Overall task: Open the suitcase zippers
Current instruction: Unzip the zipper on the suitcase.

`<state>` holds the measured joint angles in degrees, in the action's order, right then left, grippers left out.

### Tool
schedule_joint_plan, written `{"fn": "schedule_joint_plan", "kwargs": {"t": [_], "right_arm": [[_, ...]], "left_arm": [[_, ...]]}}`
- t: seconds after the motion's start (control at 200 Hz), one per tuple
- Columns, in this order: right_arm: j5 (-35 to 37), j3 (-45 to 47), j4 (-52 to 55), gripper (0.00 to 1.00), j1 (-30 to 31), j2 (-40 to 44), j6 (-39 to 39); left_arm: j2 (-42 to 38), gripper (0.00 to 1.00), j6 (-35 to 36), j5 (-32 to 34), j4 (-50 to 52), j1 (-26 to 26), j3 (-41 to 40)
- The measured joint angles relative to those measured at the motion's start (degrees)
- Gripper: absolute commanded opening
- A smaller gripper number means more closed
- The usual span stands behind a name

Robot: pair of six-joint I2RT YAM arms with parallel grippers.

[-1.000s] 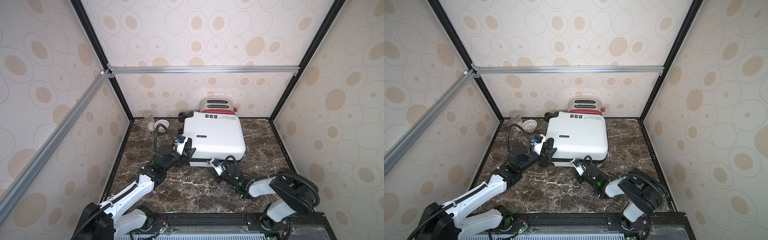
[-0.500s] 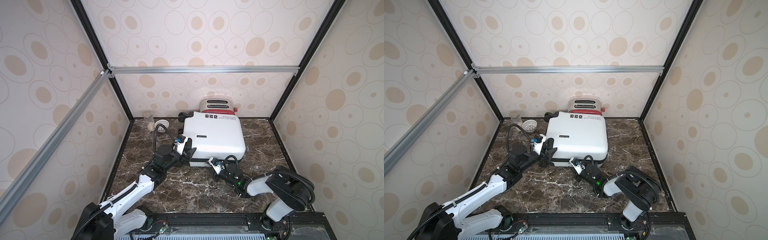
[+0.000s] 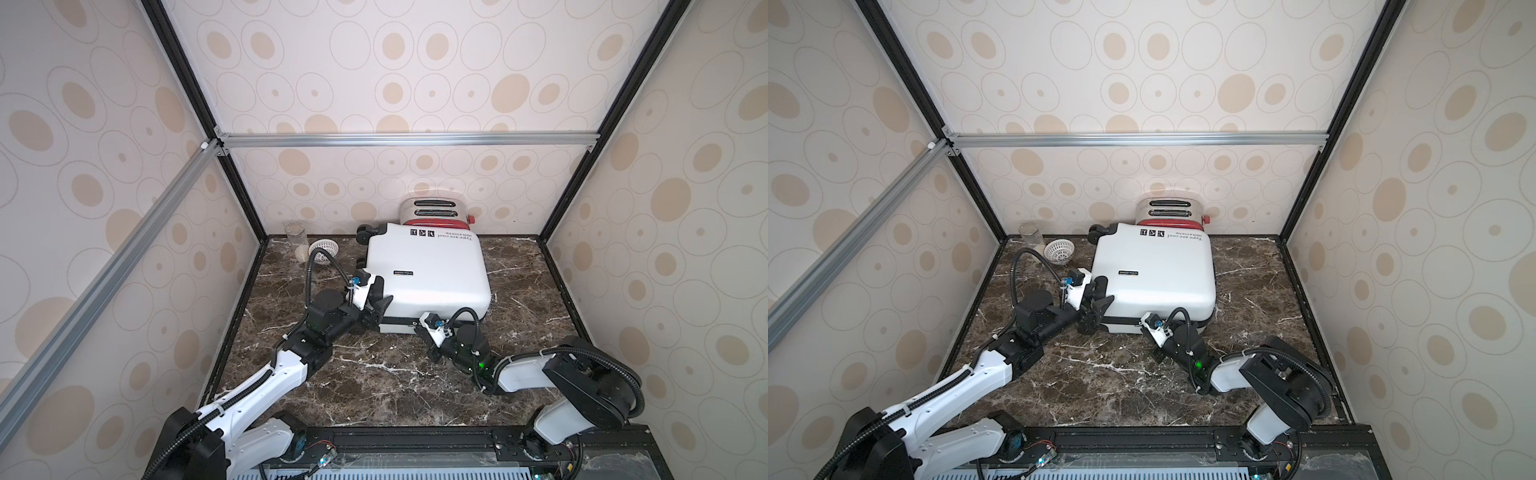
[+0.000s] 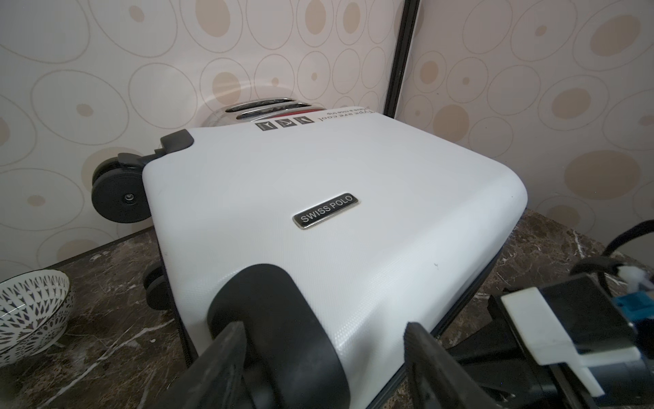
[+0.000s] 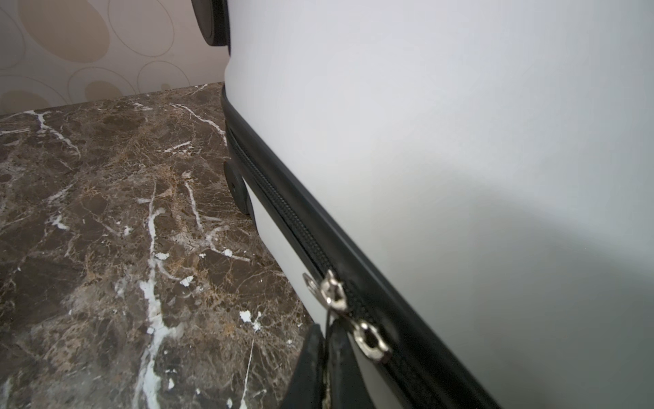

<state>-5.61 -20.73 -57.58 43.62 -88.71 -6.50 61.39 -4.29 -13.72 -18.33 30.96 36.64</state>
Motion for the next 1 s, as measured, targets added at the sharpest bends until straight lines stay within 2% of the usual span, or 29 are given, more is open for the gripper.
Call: {"fn": "schedule_joint_plan", "kwargs": {"t": [0.125,0.265,0.395,0.615,0.86,1.0], "right_arm": [[-0.1,-0.1,0.3,0.04,0.0,0.1,1.4],[-0.1,0.0,2.2,0.0,0.0,1.6,2.9],[0.5,0.9,4.4,0.0,0.1,4.3,3.7],[2.3,1.9,9.7,0.0,-0.1,9.6,3.9],[2.9,2.2,18.1,0.0,-1.0,16.0,2.7],[2.9,2.3,23.0,0.0,-1.3,19.3,1.9]], "left_arm": [[-0.3,0.72,-0.5,1.8,0.2,0.0,0.0],[-0.4,0.8,-2.4,7.3,1.6,0.0,0.0],[-0.9,0.83,-5.9,9.7,3.5,-2.4,0.0],[0.4,0.81,-11.5,1.0,3.8,-9.8,0.0],[4.9,0.7,-11.5,-13.4,1.1,-10.4,0.3],[6.2,0.63,-10.8,-18.2,-0.4,-9.6,0.3]]}}
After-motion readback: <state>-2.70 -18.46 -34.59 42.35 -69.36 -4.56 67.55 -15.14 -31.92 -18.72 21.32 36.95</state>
